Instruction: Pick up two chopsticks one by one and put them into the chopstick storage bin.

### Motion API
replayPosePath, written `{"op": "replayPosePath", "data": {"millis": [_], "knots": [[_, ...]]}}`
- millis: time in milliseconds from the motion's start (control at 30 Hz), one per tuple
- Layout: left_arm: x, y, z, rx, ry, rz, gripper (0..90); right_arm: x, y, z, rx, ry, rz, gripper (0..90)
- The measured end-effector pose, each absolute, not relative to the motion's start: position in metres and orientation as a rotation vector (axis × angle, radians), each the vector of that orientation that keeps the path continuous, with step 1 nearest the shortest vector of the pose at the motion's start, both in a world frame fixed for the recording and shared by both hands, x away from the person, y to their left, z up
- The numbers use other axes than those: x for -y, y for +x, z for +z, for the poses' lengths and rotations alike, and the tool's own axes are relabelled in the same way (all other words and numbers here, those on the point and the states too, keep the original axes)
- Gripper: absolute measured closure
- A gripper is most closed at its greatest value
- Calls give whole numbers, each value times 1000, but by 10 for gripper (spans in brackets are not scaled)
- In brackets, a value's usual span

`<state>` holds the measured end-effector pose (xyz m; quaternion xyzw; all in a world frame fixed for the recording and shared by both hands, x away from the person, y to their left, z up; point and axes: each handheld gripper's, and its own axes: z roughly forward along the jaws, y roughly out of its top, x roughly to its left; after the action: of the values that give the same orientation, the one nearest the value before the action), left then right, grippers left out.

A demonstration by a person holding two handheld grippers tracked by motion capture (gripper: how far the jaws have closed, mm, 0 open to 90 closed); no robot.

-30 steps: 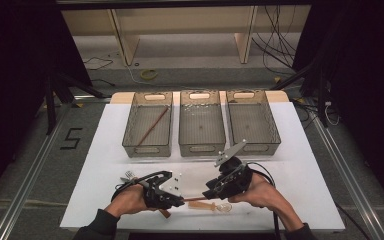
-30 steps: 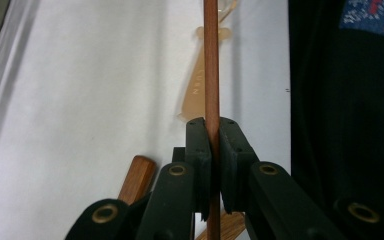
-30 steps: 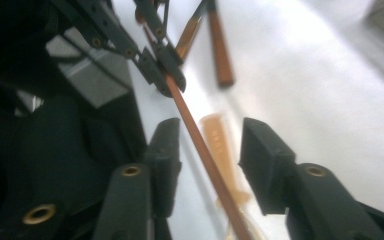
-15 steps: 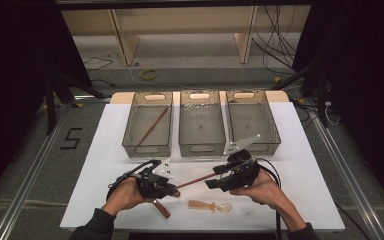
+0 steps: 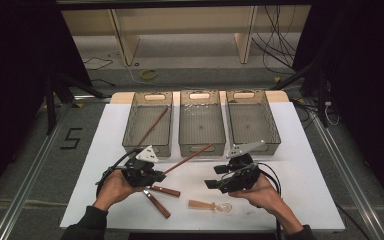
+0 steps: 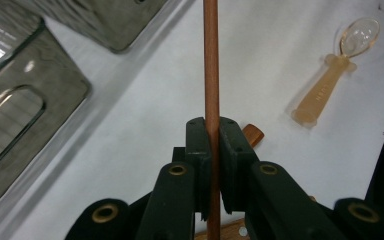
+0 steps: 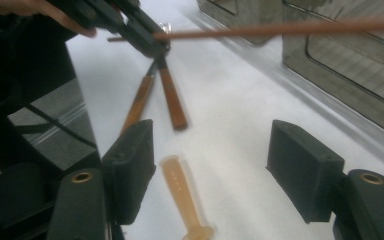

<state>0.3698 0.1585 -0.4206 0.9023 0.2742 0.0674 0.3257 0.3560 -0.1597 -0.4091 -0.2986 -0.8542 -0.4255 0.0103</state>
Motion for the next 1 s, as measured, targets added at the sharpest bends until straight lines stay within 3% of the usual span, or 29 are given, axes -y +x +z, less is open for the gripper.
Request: {"op": "replayPosePath", "data": {"millis": [1000], "knots": [[-200, 435, -393, -992, 2132, 313, 842, 171, 336, -436, 2660, -988, -1340, 306]]}}
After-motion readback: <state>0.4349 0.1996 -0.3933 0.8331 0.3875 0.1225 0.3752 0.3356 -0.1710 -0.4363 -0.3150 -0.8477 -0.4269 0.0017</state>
